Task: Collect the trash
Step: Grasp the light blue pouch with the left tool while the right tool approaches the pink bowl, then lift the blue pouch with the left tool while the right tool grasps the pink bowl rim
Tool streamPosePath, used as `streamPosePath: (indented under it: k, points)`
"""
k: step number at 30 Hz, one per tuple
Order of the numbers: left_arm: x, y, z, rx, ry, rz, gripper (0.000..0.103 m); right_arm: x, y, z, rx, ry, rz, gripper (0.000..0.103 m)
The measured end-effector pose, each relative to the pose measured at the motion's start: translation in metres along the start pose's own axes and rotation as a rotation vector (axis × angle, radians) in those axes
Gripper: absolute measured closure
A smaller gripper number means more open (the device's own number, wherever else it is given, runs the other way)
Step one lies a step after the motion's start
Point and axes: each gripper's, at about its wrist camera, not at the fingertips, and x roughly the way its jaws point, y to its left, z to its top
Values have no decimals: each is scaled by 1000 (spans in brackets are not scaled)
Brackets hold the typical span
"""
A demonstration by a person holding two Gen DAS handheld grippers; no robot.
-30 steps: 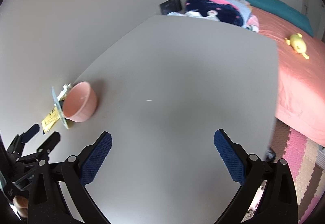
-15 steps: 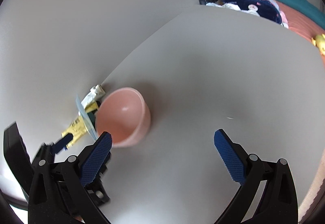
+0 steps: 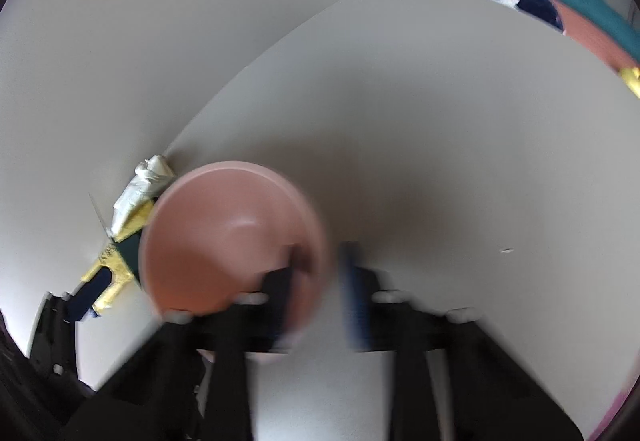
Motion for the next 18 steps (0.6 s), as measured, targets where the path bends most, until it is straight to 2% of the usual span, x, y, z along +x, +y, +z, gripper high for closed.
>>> streamPosePath:
  k: [3,10,11,12,15,17,18]
  points:
    - [5,-3,5,-3,-4,-7,6,-10,-7,0,-11,-35,-10,94]
    - [20,-6,14,-29,7,-22,8,-23,-28,-4,-15,-52,-47,94]
    - [21,-6,16,-41,1,-14,15,-24,-31,-6,-10,-46,-40,94]
    - [22,-4,17,-60,-3,-14,26,-24,-34,-7,-8,-42,-37,94]
    - [27,9,18,-147,2,-72,51,-24,-38,-9,-4,-40,-32,94]
    - [30,12,18,-176,2,-59,61,-28,-39,-12,-6,-44,-32,94]
    - [31,13,18,-179,1,-49,69,-29,-39,-12,-9,-47,-33,94]
